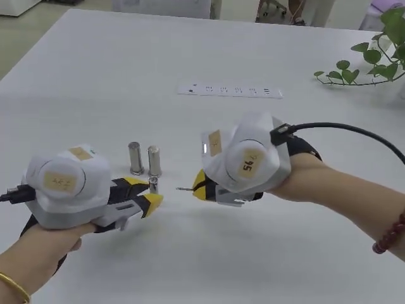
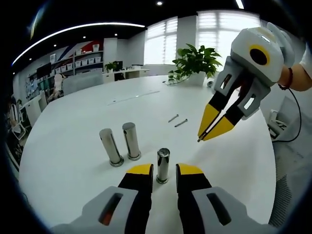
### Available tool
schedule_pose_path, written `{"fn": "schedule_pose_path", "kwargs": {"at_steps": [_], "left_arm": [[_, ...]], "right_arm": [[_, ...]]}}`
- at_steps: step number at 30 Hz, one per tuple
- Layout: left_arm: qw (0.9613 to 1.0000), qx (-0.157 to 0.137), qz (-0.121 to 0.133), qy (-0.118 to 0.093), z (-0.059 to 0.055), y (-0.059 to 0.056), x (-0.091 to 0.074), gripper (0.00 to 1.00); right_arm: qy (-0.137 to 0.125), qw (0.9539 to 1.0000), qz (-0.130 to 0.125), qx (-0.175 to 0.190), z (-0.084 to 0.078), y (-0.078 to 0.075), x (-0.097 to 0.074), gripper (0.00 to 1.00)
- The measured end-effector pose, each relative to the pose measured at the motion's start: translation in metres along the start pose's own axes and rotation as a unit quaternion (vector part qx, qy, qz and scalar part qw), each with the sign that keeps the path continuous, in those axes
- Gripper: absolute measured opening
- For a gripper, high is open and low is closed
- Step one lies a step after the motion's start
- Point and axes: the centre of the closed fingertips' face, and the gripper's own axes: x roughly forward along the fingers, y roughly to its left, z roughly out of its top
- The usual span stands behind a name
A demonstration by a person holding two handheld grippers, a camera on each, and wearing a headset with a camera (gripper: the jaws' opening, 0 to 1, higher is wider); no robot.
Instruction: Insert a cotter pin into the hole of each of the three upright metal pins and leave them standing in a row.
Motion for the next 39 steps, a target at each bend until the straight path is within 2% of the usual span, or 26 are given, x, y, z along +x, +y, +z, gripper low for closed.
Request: {"fn": "schedule_pose_path", "kwargs": {"at_steps": [5,12,16,22,26,29,33,39], "left_arm": [[1.0000,0.004,0.006,0.005,-0.004,0.002,0.003,0.15],[1.0000,0.004,0.006,0.004,-0.004,0.000,0.007,0.12],[0.9999,-0.002,0.014,0.003,-0.004,0.003,0.006,0.08],[0.9997,-0.013,0.021,-0.001,-0.004,0.004,0.007,0.08],[0.9991,-0.019,0.037,-0.002,-0.004,0.004,0.006,0.08],[0.9975,-0.043,0.056,-0.004,-0.004,0.005,0.005,0.08],[0.9961,-0.035,0.081,0.001,-0.003,0.006,0.006,0.08],[0.9911,-0.069,0.114,0.000,-0.004,0.009,0.007,0.08]], "right_arm": [[0.009,0.9998,-0.005,-0.016,-0.001,-0.001,0.004,0.02],[0.005,0.9998,-0.006,-0.017,0.004,-0.003,0.007,0.02],[0.008,0.9997,-0.005,-0.022,0.006,-0.003,0.009,0.02],[0.006,0.9998,-0.004,-0.019,0.008,-0.003,0.012,0.02],[0.005,0.9999,-0.007,-0.013,0.010,-0.003,0.013,0.02],[0.003,0.9999,-0.009,-0.004,0.011,-0.003,0.015,0.02],[0.003,0.9999,-0.015,0.004,0.012,-0.006,0.017,0.02],[0.007,0.9996,-0.023,0.012,0.012,-0.010,0.019,0.02]]}}
